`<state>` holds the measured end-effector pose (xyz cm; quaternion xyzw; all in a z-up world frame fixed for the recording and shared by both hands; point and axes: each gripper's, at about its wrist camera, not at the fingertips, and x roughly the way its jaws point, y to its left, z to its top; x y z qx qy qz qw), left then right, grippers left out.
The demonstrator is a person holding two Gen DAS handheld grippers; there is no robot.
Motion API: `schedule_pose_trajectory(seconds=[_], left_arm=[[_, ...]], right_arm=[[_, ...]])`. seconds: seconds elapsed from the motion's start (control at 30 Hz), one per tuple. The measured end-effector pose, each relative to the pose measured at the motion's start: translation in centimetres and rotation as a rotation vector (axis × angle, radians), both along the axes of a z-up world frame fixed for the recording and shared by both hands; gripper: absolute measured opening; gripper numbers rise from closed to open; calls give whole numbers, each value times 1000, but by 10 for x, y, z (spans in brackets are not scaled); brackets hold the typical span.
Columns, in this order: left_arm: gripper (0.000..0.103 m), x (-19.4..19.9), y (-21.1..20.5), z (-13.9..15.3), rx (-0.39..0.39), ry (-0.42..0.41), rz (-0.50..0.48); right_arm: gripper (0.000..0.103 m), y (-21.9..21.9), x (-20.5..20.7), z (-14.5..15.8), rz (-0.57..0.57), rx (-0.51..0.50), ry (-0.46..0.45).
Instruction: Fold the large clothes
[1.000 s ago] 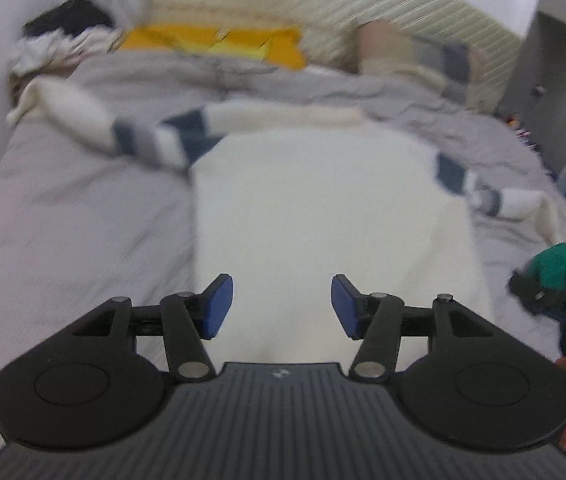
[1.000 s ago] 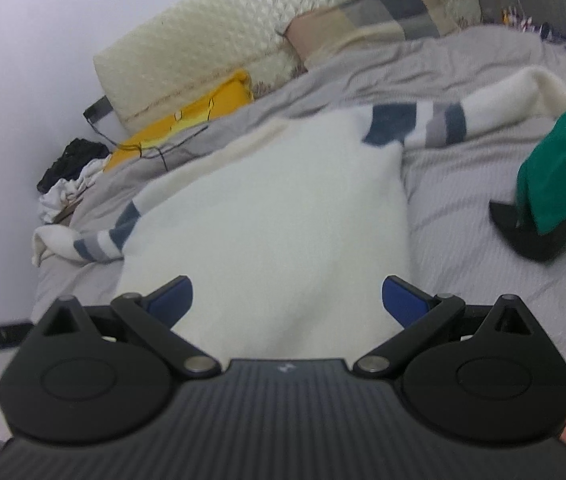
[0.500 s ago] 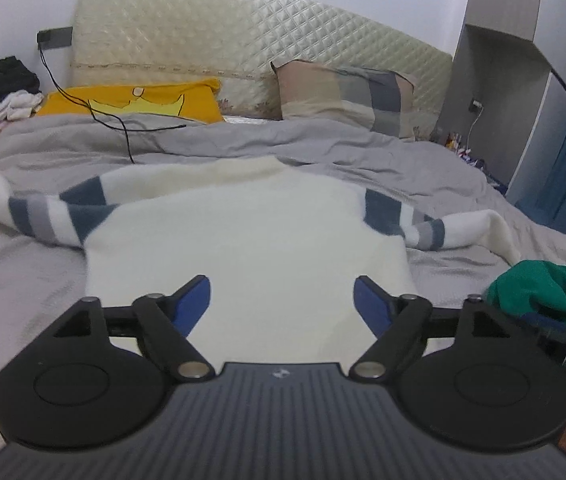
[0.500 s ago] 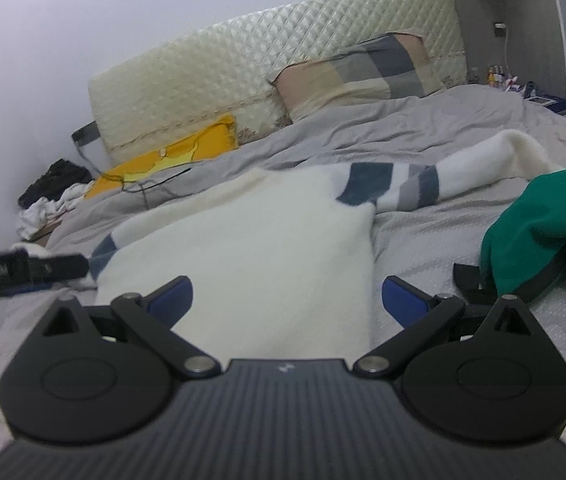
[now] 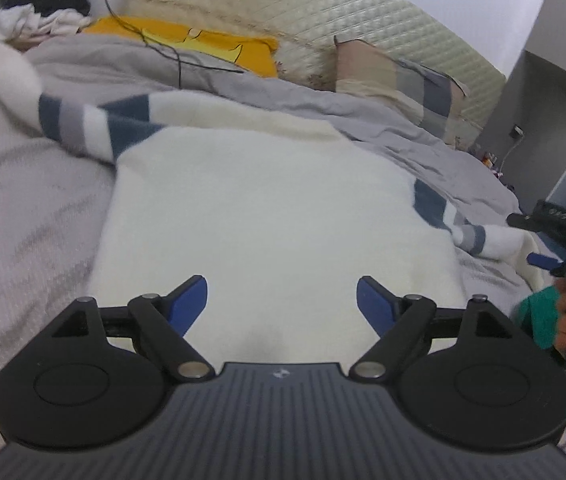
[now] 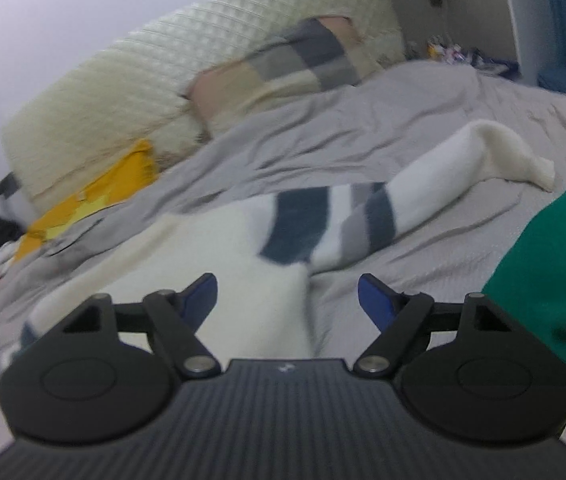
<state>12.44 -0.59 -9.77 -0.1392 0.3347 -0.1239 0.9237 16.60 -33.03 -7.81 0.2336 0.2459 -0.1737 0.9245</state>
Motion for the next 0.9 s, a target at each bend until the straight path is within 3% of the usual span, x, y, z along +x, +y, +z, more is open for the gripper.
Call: schedule_pose_trajectory(seconds=[0.03,0.1,0.37,0.5,0.73,0.9], left_arm=[[85,0,0,-1,-1,-1,4],[85,1,0,-4,8,-1,16],[85,20,-6,-28,-6,82,42],[85,32,-10,-40,-11,116,51],[85,52,-14,-52,-30,151,61],[85,63,-18,-57,-28,137,64]], right_arm=[[87,-10,7,-6,-14,16,1],[103,-32,19,-21,-57,73,15],[103,-116,49,-84,-176,345,25],[103,-146,73,-104,-190,373,11],[103,-215,88,-122,-307,430,-124],[103,-276,76,-115,-482,518,-264]])
